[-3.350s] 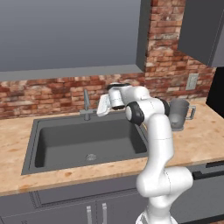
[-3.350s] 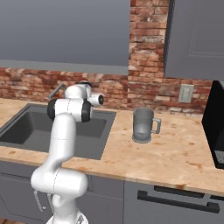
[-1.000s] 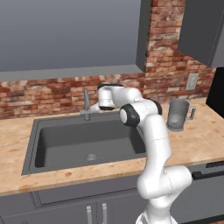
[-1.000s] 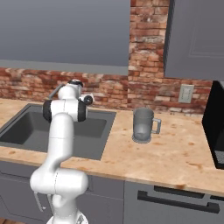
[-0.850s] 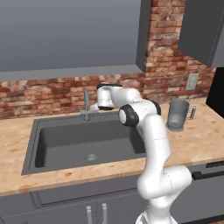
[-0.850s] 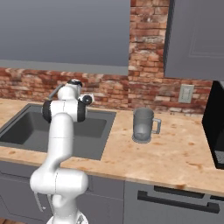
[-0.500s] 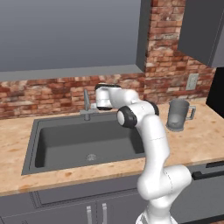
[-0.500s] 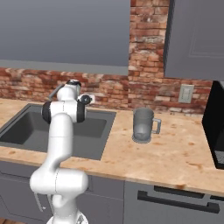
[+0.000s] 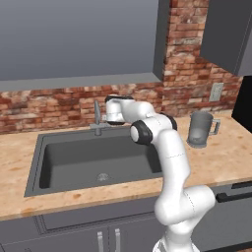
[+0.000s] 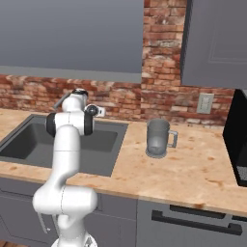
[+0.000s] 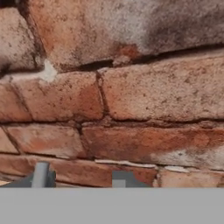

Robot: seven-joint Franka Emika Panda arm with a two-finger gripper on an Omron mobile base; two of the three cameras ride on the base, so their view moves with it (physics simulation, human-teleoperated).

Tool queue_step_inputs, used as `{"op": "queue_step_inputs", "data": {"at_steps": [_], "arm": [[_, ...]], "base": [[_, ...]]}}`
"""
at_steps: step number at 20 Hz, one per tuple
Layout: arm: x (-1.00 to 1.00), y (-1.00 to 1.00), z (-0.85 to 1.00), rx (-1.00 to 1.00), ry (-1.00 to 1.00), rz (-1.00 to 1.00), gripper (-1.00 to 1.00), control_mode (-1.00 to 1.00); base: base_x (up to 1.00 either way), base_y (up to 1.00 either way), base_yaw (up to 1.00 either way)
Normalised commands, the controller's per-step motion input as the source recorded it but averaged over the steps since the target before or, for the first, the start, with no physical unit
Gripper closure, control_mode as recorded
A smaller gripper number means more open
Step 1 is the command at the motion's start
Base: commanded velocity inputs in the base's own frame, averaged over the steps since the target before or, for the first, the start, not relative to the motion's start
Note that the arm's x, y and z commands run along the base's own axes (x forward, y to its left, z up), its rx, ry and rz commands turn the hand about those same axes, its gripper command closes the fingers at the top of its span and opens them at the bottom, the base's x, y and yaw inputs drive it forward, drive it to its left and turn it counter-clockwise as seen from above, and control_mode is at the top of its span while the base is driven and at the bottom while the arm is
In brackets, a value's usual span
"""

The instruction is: Turn on the sink faucet and place the jug under the water for a few seconds to fill it up.

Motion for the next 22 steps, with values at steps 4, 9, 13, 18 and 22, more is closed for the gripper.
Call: {"op": "queue_step_inputs", "data": {"at_steps": [4, 9, 13, 18, 22], "arm": [[0.16, -0.88, -0.30, 0.11, 0.07, -0.14, 1.00, -1.00], [0.15, -0.91, -0.29, 0.11, 0.07, -0.13, 1.00, -1.00], [0.22, -0.98, -0.29, 0.11, 0.07, -0.12, 1.00, -1.00], [0.22, -1.00, -0.33, 0.11, 0.05, -0.11, 1.00, -1.00], [0.21, -1.00, -0.36, 0.11, 0.05, -0.09, 1.00, -1.00]], "base": [[0.00, 0.00, 0.00], [0.00, 0.00, 0.00], [0.00, 0.00, 0.00], [0.00, 0.00, 0.00], [0.00, 0.00, 0.00]]}}
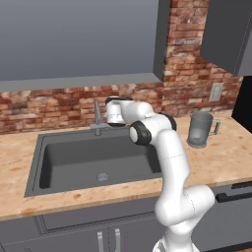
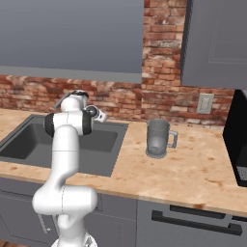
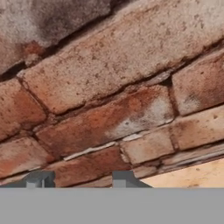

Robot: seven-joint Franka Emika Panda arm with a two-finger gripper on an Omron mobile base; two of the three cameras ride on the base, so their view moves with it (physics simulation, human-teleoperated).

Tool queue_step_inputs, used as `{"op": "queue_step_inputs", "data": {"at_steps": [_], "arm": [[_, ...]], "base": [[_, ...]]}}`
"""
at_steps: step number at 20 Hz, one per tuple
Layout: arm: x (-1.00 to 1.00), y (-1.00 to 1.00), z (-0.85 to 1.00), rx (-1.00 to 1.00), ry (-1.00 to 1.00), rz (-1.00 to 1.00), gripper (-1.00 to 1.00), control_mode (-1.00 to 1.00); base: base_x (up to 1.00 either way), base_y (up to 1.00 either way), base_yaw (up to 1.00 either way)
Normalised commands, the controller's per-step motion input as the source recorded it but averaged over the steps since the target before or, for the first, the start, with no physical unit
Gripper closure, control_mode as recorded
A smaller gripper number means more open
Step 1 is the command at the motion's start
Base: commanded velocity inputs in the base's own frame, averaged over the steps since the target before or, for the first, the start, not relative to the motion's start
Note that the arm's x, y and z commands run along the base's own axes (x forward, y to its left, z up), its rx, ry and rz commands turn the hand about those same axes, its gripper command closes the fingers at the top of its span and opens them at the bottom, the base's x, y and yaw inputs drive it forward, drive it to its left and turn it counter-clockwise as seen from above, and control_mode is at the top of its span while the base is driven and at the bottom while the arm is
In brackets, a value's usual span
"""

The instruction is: Turn on the sink faucet and place the jug under the water for a few seconds to fill it up.

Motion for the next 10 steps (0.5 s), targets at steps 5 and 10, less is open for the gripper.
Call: {"op": "queue_step_inputs", "data": {"at_steps": [5, 10], "arm": [[0.15, -1.00, -0.38, 0.11, 0.06, -0.07, 1.00, -1.00], [0.00, -0.84, -0.39, 0.13, 0.06, -0.03, 1.00, -1.00]], "base": [[0.00, 0.00, 0.00], [0.00, 0.00, 0.00]]}}
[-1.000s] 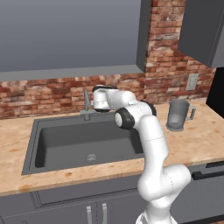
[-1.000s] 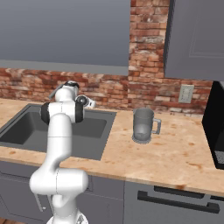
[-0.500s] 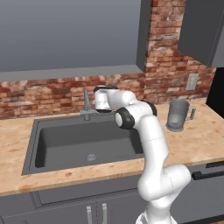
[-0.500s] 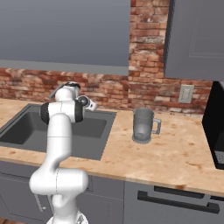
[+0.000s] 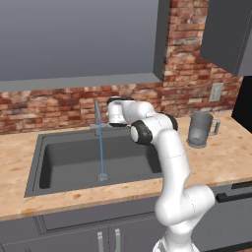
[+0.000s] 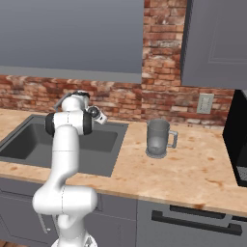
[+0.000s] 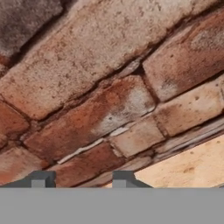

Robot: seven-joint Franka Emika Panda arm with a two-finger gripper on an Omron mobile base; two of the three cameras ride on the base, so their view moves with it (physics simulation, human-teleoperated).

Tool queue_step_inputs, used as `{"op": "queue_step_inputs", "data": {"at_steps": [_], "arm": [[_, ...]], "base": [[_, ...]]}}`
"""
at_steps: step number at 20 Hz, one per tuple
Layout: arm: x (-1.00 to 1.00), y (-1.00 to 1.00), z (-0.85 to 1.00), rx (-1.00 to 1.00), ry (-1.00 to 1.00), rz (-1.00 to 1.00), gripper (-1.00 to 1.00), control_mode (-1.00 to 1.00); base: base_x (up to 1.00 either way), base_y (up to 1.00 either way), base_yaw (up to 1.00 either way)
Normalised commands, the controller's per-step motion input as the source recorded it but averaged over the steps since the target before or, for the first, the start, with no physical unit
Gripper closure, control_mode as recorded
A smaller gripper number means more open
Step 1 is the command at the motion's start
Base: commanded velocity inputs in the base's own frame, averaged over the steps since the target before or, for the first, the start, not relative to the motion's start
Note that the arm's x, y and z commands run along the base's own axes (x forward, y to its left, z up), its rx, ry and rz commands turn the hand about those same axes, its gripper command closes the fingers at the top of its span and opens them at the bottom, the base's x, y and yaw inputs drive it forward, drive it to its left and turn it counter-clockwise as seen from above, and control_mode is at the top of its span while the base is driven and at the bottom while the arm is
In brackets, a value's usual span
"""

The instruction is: Turn on the sink faucet and place the jug under the water for a few seconds to fill it up.

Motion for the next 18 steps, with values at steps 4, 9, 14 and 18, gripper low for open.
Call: {"op": "queue_step_inputs", "data": {"at_steps": [4, 9, 14, 18], "arm": [[-0.02, -0.51, -0.32, 0.08, 0.11, -0.05, -1.00, -1.00], [0.00, -0.05, -0.17, 0.00, 0.09, -0.01, -1.00, -1.00], [-0.22, -0.28, 0.00, 0.00, -0.01, 0.00, -1.00, -1.00], [-0.41, -0.67, 0.24, 0.00, -0.07, 0.00, -1.00, -1.00]], "base": [[0.00, 0.00, 0.00], [0.00, 0.00, 0.00], [0.00, 0.00, 0.00], [0.00, 0.00, 0.00]]}}
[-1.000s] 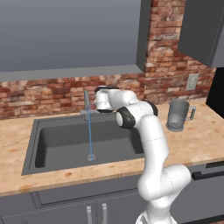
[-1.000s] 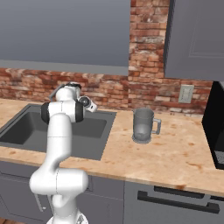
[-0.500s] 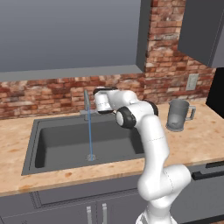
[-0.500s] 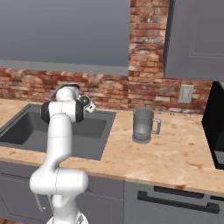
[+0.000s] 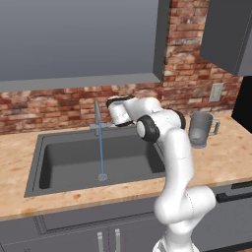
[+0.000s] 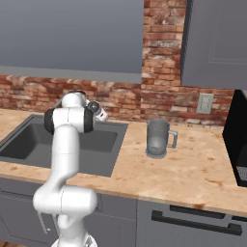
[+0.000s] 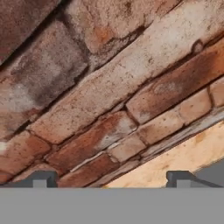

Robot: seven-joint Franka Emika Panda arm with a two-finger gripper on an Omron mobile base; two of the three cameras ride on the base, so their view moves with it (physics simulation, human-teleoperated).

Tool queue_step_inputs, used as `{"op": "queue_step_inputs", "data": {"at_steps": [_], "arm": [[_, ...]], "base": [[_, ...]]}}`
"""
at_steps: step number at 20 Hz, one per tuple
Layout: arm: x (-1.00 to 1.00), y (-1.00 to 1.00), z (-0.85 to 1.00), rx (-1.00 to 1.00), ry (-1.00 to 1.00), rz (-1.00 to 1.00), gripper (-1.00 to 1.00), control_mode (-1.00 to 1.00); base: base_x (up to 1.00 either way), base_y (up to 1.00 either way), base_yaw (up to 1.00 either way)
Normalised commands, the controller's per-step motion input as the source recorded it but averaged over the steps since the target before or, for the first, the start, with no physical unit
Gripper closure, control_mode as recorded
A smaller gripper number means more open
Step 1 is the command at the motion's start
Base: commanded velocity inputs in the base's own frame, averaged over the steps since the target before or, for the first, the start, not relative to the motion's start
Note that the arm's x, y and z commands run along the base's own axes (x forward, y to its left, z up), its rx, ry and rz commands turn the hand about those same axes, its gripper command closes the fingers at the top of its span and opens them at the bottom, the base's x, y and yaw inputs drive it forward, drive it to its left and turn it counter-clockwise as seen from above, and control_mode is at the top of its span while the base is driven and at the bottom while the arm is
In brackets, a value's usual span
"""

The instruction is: Turn on the sink faucet and place the jug under the water for a few seconds to fill it up.

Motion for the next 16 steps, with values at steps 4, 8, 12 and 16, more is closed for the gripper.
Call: {"op": "queue_step_inputs", "data": {"at_steps": [4, 8, 12, 16], "arm": [[-0.45, -0.62, 0.59, 0.00, -0.05, 0.00, -1.00, -1.00], [-0.49, -0.45, 0.72, 0.00, -0.03, 0.00, -1.00, -1.00], [-0.54, -0.29, 0.88, 0.00, 0.00, 0.00, -1.00, -1.00], [-0.71, -0.34, 0.92, 0.00, 0.00, 0.00, -1.00, -1.00]], "base": [[0.00, 0.00, 0.00], [0.00, 0.00, 0.00], [0.00, 0.00, 0.00], [0.00, 0.00, 0.00]]}}
